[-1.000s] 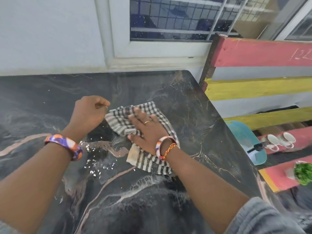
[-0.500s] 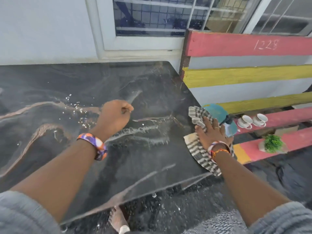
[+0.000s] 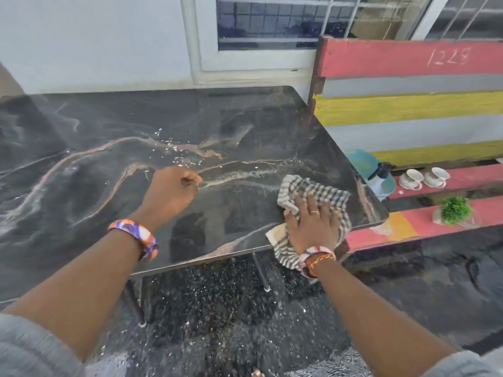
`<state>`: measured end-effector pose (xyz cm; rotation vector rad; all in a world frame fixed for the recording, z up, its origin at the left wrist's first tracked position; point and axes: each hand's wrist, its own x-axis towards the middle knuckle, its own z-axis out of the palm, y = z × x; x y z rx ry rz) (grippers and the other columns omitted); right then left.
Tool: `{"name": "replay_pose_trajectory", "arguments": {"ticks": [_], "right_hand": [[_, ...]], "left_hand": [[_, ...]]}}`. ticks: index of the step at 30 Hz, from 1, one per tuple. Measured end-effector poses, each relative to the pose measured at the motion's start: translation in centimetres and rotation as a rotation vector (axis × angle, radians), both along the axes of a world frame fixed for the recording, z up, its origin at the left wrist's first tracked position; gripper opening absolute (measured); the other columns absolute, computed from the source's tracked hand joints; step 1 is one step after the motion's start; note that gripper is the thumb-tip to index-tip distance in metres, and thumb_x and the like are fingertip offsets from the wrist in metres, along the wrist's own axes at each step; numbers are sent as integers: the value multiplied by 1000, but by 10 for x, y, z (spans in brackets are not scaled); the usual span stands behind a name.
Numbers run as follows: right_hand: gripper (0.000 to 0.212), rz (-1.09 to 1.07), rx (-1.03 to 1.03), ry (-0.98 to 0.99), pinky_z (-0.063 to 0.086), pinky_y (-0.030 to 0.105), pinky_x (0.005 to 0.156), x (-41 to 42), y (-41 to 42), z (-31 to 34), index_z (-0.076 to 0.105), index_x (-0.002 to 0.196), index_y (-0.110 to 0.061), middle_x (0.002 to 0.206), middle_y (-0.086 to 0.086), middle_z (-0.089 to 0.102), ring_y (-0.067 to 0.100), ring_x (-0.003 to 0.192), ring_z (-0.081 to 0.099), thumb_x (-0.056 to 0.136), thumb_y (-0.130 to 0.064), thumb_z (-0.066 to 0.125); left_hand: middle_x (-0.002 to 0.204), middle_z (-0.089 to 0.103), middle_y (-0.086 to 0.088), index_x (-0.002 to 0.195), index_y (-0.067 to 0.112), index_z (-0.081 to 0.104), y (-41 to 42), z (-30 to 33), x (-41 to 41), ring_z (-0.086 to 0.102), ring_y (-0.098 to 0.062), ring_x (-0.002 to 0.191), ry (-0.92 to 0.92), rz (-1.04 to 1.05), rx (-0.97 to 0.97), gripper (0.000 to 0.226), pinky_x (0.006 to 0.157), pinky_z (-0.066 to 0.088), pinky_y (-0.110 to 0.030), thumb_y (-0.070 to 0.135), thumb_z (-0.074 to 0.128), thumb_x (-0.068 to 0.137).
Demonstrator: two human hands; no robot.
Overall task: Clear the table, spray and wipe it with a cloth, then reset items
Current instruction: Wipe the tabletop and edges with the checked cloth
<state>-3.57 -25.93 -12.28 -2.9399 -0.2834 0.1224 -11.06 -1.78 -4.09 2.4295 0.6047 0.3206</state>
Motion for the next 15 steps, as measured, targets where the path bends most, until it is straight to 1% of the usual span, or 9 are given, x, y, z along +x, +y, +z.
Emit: {"name": "replay_pose_trajectory", "arguments": {"ticks": [4, 6, 9, 10, 11, 12, 13, 14, 15], "right_hand": [[52, 207, 74, -8, 4, 43, 118, -50, 73, 3, 17, 147, -34, 158, -4, 12, 24, 146, 7, 97, -40, 30], [51, 297, 104, -3, 3, 40, 118, -78, 111, 4, 18, 147, -31, 157, -4, 15, 21, 146, 8, 97, -35, 31], [51, 447, 220, 41, 2, 35, 118, -131, 163, 9, 25, 145, -26, 154, 2, 28, 20, 145, 15, 96, -23, 38], [51, 509, 270, 64, 2, 32, 118, -149, 179, 10, 29, 144, -24, 151, 5, 33, 21, 144, 20, 95, -19, 41], [50, 570, 324, 91, 6, 30, 118, -165, 193, 14, 33, 142, -22, 148, 7, 39, 22, 141, 26, 93, -17, 44], [49, 603, 398, 143, 15, 27, 115, -178, 206, 19, 39, 139, -22, 143, 9, 46, 22, 135, 36, 92, -14, 47], [46, 590, 514, 227, 29, 23, 107, -186, 217, 24, 46, 135, -21, 135, 10, 54, 23, 124, 47, 91, -13, 49], [40, 525, 674, 357, 41, 19, 92, -189, 224, 30, 53, 130, -18, 126, 13, 61, 22, 109, 56, 90, -11, 51], [33, 424, 866, 521, 46, 15, 78, -189, 229, 37, 59, 123, -13, 118, 16, 65, 20, 97, 59, 90, -10, 53]], "left_hand": [[104, 72, -11, 98, 6, 71, 36, -4, -36, 63, -20, 93, 26, 45, 3, 23, 82, 35, -18, 3, 55, 83], [105, 72, -9, 99, 7, 71, 57, -6, -57, 63, -21, 95, 42, 71, 0, 23, 83, 35, -17, 3, 55, 84], [101, 71, -8, 98, 6, 71, 92, -9, -87, 62, -19, 91, 64, 101, -8, 21, 90, 39, -23, 3, 56, 83], [100, 71, -7, 97, 5, 72, 106, -12, -97, 62, -19, 93, 82, 100, -6, 21, 94, 40, -25, 2, 57, 82], [99, 71, -8, 95, 5, 72, 120, -15, -105, 64, -21, 97, 96, 90, -9, 20, 95, 42, -29, 2, 57, 82], [99, 72, -10, 92, 5, 72, 133, -17, -113, 65, -25, 99, 111, 78, -17, 19, 95, 43, -32, 2, 57, 81], [99, 72, -13, 91, 6, 72, 144, -18, -120, 66, -28, 99, 127, 64, -17, 18, 93, 45, -34, 5, 58, 82], [100, 72, -14, 92, 7, 72, 152, -17, -123, 65, -29, 99, 147, 51, -17, 18, 92, 45, -35, 14, 58, 83], [101, 72, -14, 94, 7, 72, 158, -14, -126, 64, -29, 100, 160, 42, -22, 28, 92, 45, -36, 28, 58, 83]]}}
